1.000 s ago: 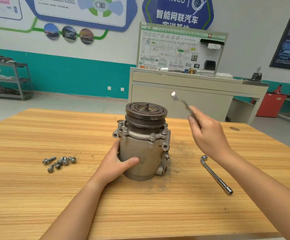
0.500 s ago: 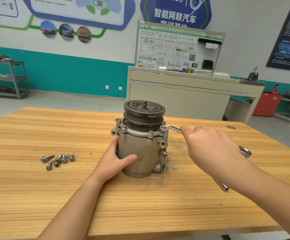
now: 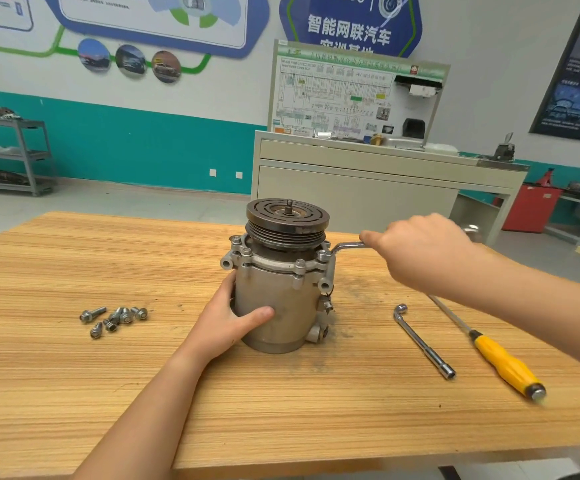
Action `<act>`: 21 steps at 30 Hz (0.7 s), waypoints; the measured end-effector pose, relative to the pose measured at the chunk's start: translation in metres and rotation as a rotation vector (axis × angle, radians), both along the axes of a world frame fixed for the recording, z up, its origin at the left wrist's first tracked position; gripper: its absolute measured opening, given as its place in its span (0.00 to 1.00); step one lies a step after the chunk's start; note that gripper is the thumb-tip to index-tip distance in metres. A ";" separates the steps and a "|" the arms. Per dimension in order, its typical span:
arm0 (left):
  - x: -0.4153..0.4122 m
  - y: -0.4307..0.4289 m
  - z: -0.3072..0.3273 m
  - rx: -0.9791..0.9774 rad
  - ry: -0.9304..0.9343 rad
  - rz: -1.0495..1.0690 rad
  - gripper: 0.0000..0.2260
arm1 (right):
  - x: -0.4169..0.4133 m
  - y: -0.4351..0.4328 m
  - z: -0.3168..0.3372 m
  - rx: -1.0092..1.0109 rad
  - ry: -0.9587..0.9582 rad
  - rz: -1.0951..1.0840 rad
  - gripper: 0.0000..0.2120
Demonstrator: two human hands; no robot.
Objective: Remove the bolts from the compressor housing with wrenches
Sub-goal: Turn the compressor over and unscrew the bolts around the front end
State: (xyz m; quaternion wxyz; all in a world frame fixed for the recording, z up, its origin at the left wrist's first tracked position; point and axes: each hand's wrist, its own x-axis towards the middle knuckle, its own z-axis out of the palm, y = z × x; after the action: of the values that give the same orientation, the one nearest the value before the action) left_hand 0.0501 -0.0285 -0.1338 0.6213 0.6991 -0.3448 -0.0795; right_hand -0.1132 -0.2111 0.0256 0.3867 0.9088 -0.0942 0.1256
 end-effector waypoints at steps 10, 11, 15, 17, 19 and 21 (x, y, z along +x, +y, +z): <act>-0.003 0.002 0.002 -0.009 0.010 -0.014 0.35 | 0.073 -0.026 -0.040 0.230 -0.449 0.595 0.09; -0.002 0.002 0.002 -0.006 0.009 -0.015 0.34 | 0.074 -0.025 -0.042 0.254 -0.460 0.592 0.09; -0.001 0.001 0.001 0.002 0.001 -0.007 0.30 | 0.049 -0.021 -0.042 0.553 -0.601 0.424 0.11; -0.001 0.001 0.000 -0.003 0.002 -0.007 0.30 | 0.028 -0.014 -0.041 0.712 -0.618 0.306 0.15; -0.001 0.001 0.000 -0.006 0.000 -0.005 0.30 | 0.004 -0.006 -0.042 0.684 -0.574 0.228 0.15; -0.001 0.000 0.000 -0.004 -0.007 -0.006 0.30 | -0.017 0.002 -0.043 0.532 -0.438 0.115 0.16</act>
State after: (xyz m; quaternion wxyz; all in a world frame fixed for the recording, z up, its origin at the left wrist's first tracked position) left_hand 0.0494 -0.0284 -0.1343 0.6213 0.6973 -0.3489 -0.0783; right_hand -0.1307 -0.2090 -0.0176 0.0990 0.9330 -0.1532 0.3102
